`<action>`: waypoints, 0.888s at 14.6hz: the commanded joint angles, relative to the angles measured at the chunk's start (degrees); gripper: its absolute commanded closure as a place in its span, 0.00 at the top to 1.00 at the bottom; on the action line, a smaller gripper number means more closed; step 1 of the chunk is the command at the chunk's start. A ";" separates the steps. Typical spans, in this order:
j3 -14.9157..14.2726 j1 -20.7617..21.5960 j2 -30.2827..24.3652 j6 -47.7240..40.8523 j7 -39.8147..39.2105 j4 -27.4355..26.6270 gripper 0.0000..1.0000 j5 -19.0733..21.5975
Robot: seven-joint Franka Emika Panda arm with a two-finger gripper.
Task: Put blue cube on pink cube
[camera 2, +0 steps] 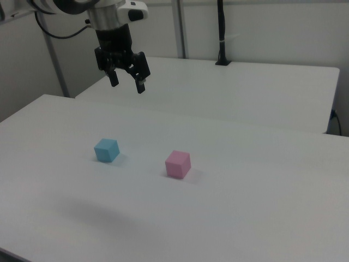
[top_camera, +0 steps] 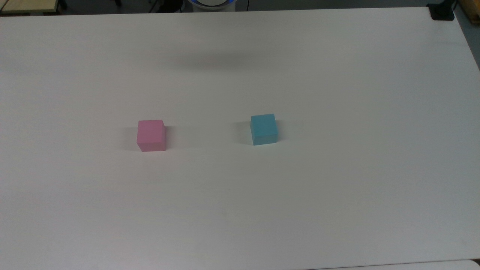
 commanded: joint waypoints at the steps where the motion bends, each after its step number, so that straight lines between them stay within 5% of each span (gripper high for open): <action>1: 0.53 0.51 -0.25 -1.70 0.60 0.31 1.00 -0.69; 13: 3.35 1.47 0.19 -1.17 -2.30 -1.00 1.00 -0.69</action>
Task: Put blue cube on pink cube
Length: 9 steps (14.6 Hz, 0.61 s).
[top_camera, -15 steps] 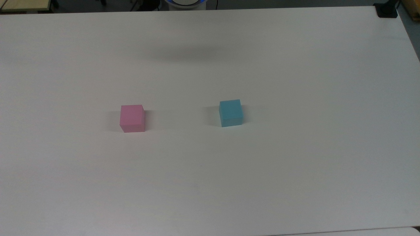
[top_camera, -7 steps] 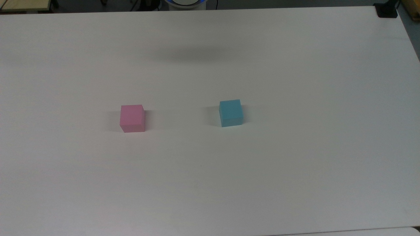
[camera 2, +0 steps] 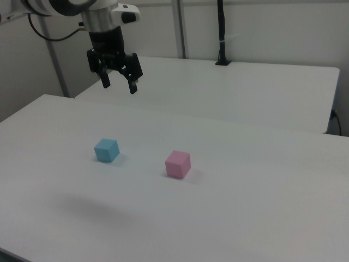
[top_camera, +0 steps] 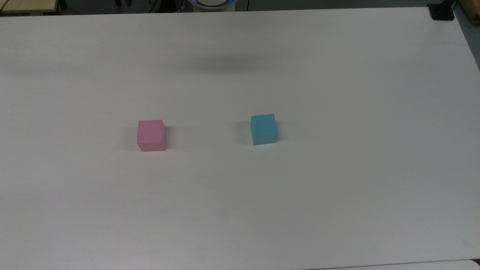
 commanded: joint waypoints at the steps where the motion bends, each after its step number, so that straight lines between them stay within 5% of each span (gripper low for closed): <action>1: 0.27 1.96 -0.26 -0.03 -0.98 -1.38 1.00 -0.06; 9: 1.85 6.79 3.59 13.07 7.71 -6.57 1.00 2.85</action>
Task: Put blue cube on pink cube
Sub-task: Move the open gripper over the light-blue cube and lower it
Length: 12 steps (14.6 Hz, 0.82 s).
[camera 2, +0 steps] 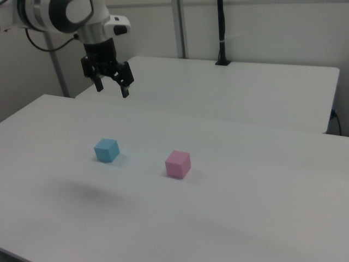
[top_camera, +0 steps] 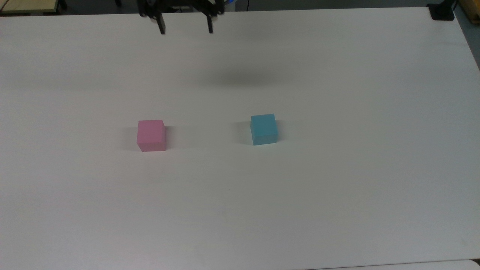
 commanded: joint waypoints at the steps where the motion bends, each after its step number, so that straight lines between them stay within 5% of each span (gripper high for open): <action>1: -0.22 4.11 3.58 4.47 5.59 -1.29 1.00 0.53; 12: -0.31 13.79 14.92 14.14 15.71 -1.11 1.00 -5.97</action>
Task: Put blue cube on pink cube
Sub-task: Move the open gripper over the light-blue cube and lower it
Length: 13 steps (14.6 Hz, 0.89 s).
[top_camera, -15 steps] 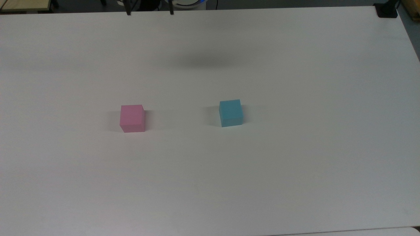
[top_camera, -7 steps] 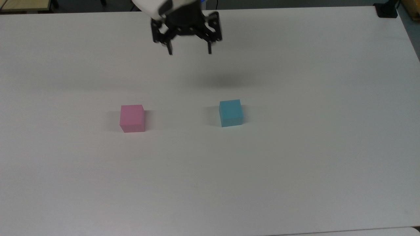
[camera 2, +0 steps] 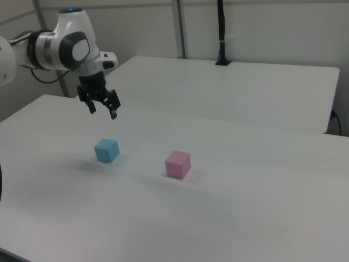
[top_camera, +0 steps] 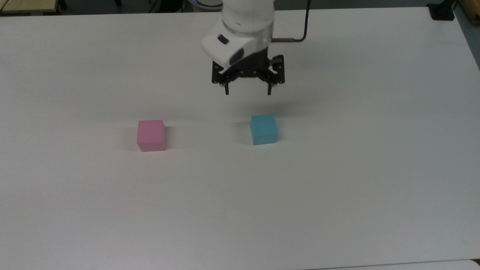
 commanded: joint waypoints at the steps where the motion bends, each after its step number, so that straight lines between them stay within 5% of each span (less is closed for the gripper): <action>1: -0.52 2.51 2.76 1.64 2.58 -0.19 1.00 -2.91; 13: -0.52 5.68 8.65 7.17 7.41 -4.59 1.00 -10.91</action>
